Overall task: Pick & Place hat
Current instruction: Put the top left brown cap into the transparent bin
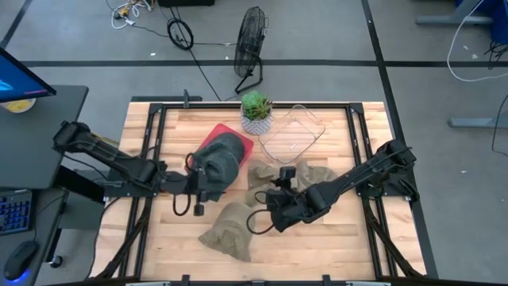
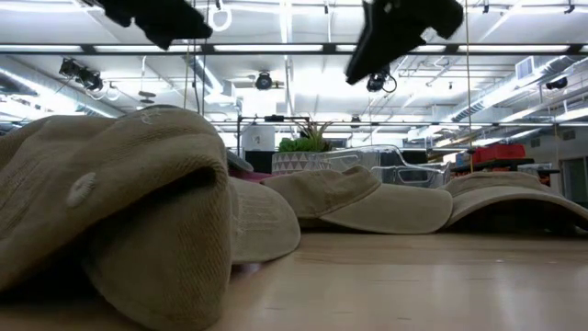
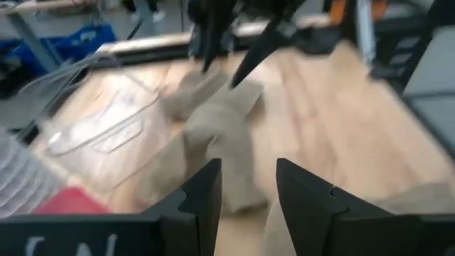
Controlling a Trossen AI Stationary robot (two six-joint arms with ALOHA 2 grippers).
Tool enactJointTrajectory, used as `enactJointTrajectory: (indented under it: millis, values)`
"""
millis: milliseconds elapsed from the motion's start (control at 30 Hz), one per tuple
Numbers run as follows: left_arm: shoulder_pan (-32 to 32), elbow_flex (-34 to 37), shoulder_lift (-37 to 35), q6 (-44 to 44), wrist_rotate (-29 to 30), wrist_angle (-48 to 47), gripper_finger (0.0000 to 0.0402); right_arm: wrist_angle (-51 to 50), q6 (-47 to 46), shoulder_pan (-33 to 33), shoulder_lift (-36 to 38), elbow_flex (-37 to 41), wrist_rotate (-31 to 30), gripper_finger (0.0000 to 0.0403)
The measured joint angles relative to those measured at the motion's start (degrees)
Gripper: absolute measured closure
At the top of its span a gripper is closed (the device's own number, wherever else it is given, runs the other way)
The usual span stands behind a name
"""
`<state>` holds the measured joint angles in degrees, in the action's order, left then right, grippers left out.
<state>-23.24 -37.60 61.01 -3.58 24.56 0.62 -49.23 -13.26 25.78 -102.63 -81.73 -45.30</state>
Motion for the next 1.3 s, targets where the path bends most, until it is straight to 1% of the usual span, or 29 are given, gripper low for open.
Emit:
enactJointTrajectory:
  millis: [100, 233, 333, 433, 567, 667, 733, 867, 1033, 1167, 1300]
  values:
    - [0.7, 2.6, 0.2, 0.2, -1.2, 6.9, 0.0264, -4.5, -11.1, -1.2, 0.0, 0.0, 0.3, 0.024]
    - [1.5, 5.1, 0.2, -2.0, -1.3, 8.8, 0.0264, -5.4, -24.4, -3.8, 0.0, 0.7, 4.5, 0.024]
    - [2.1, 5.9, 0.2, -4.9, -1.0, 9.3, 0.0264, -2.3, -34.7, -6.2, 0.0, 2.7, 6.1, 0.024]
    - [2.3, 6.3, 0.2, -4.9, -0.8, 9.2, 0.0264, 4.5, -41.1, -8.6, 0.0, 6.6, 7.6, 0.024]
    - [2.3, 6.3, 0.2, -4.7, -0.8, 9.4, 0.0264, 15.8, -43.5, -10.9, 0.0, 12.5, 10.0, 0.024]
    - [2.3, 6.3, 0.2, -4.7, -0.8, 9.4, 0.0264, 21.5, -46.2, -12.0, 0.0, 16.2, 12.1, 0.024]
    - [2.3, 6.3, 0.2, -4.7, -0.8, 9.1, 0.0264, 22.1, -48.3, -12.4, 0.0, 17.4, 14.1, 0.024]
    - [2.3, 6.3, 0.2, -4.3, -0.8, 8.9, 0.0264, 22.1, -49.7, -12.3, 0.0, 19.3, 14.4, 0.024]
    - [2.3, 6.3, 0.2, -3.2, -0.7, 8.9, 0.0264, 22.4, -49.0, -11.5, 0.0, 19.5, 14.3, 0.024]
    - [2.3, 6.3, 0.2, -3.2, -0.7, 8.9, 0.0264, 23.2, -47.7, -10.7, 0.5, 19.4, 11.7, 0.024]
    - [2.3, 6.2, 0.2, -3.2, -0.7, 8.6, 0.0264, 22.0, -49.4, -10.2, 0.5, 18.9, 12.2, 0.024]
